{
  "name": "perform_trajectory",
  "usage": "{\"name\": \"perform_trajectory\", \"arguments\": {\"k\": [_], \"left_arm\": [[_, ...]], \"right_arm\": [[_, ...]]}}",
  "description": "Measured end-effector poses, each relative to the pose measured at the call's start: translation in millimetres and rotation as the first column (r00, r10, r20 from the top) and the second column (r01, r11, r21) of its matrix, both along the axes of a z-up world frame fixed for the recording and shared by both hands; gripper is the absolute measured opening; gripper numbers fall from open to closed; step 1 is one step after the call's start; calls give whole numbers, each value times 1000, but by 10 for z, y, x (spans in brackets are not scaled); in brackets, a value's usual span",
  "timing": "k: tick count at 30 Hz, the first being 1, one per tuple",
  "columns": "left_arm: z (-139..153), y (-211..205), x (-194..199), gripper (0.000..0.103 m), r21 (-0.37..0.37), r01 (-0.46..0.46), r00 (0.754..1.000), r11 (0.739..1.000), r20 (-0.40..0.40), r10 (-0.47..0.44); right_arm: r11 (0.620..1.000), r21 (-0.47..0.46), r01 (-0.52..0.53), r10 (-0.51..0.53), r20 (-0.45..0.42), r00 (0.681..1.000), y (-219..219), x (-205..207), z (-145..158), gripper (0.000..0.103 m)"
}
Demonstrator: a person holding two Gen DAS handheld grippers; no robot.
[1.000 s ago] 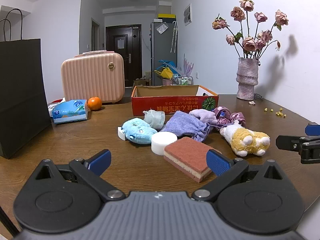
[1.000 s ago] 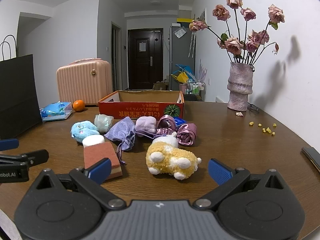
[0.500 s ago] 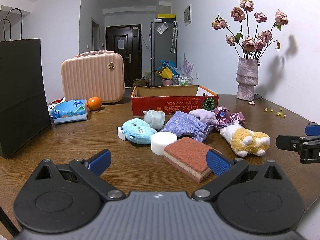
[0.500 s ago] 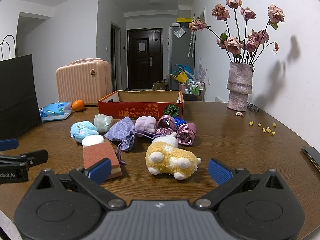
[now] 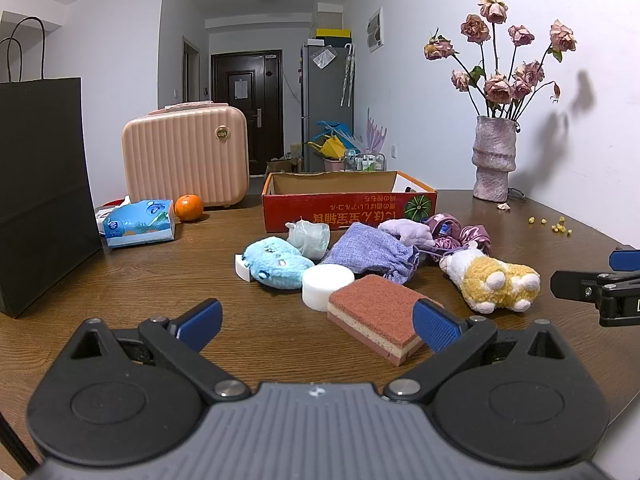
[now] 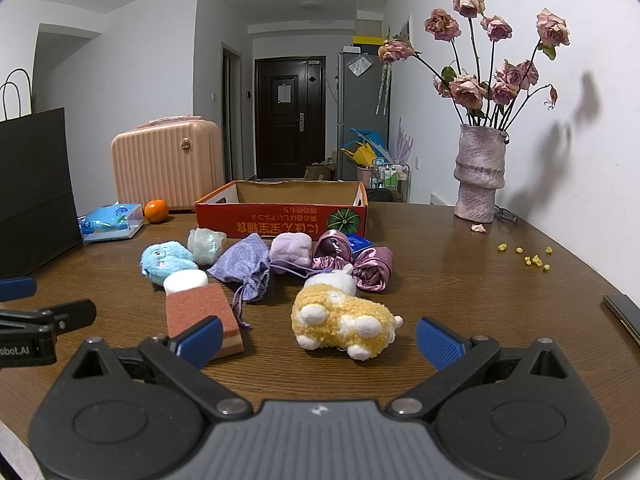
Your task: Organize soft objects
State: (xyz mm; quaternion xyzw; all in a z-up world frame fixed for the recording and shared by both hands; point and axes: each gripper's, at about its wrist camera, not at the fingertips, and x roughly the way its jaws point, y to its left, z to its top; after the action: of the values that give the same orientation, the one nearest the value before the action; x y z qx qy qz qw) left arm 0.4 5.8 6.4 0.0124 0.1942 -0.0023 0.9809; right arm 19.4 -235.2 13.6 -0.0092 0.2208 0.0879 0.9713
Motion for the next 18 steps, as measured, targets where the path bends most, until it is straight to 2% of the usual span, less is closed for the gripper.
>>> {"name": "perform_trajectory", "arguments": {"k": [18], "left_arm": [[-10, -7, 0, 103, 0, 0, 1000, 1000, 1, 0]], "right_arm": [[1000, -1, 0, 0, -1, 1000, 8, 5, -13, 103]]}}
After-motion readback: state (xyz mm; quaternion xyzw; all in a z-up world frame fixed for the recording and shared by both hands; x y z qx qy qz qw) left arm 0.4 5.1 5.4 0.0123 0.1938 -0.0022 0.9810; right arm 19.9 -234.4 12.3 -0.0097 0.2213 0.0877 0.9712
